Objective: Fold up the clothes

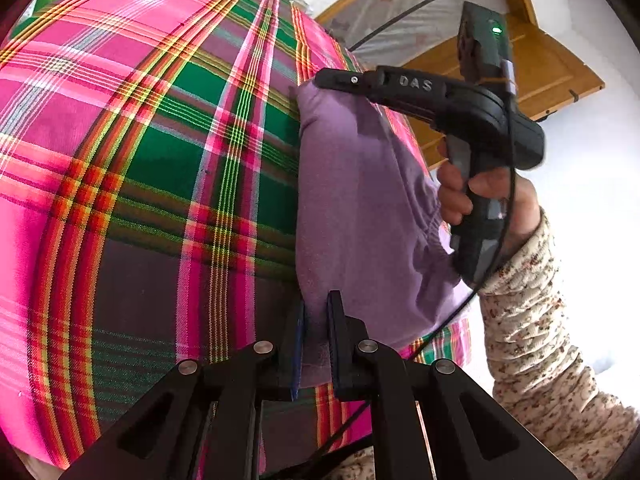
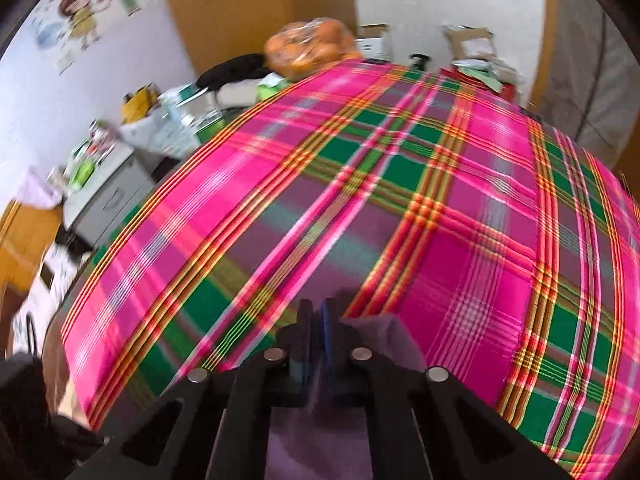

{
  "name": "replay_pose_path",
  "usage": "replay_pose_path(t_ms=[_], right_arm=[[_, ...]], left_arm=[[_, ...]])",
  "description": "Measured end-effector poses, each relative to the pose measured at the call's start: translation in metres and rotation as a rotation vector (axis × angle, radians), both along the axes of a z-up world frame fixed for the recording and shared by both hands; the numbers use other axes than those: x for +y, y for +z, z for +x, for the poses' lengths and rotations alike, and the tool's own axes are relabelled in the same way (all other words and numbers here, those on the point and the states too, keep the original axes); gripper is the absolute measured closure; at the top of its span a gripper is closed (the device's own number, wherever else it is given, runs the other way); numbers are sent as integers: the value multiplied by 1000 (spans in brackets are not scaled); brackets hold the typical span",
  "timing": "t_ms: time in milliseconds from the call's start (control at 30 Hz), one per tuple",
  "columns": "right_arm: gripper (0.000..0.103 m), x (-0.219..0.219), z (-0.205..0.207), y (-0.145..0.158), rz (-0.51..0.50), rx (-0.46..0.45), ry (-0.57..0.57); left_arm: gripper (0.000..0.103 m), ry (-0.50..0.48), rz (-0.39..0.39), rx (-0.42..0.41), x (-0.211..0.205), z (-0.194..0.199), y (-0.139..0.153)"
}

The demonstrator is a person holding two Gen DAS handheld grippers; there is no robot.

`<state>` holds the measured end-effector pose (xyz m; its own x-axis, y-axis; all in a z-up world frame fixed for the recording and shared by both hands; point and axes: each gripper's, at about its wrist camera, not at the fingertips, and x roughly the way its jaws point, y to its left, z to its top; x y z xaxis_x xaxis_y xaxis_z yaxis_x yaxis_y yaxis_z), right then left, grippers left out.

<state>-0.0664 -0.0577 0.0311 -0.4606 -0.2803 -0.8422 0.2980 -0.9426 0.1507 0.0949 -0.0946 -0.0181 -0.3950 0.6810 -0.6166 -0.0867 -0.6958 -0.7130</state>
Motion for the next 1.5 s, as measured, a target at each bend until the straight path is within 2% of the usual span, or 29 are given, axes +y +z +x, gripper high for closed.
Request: replay_pose_path(t_ms=[200, 333, 400, 500, 633, 867, 1000, 1100, 1200, 1500], right_arm=[[100, 1, -5, -8, -4, -4, -33], [100, 14, 4, 5, 22, 40, -113], [99, 20, 14, 12, 22, 59, -121], [92, 26, 35, 20, 40, 82, -113], [92, 32, 69, 23, 79, 103, -98], [90, 42, 127, 0, 142, 81, -99], [90, 65, 157, -18, 92, 71, -176], [90, 84, 173, -19, -6, 87, -242], [90, 90, 185, -18, -59, 104, -285], [89, 72, 224, -22, -1, 227, -302]], left_arm=[[92, 6, 9, -10, 0, 0, -1], [92, 9, 22, -21, -5, 0, -2], [91, 12, 20, -23, -7, 0, -1], [89, 11, 1, -18, -6, -1, 0], [87, 15, -27, -16, -3, -1, 2], [85, 33, -65, -4, 0, -2, 0], [85, 29, -107, 17, 6, -1, 3], [84, 28, -137, 31, 11, -1, 5], [83, 30, -188, 59, 17, -1, 8], [79, 49, -286, 115, 28, 3, 12]])
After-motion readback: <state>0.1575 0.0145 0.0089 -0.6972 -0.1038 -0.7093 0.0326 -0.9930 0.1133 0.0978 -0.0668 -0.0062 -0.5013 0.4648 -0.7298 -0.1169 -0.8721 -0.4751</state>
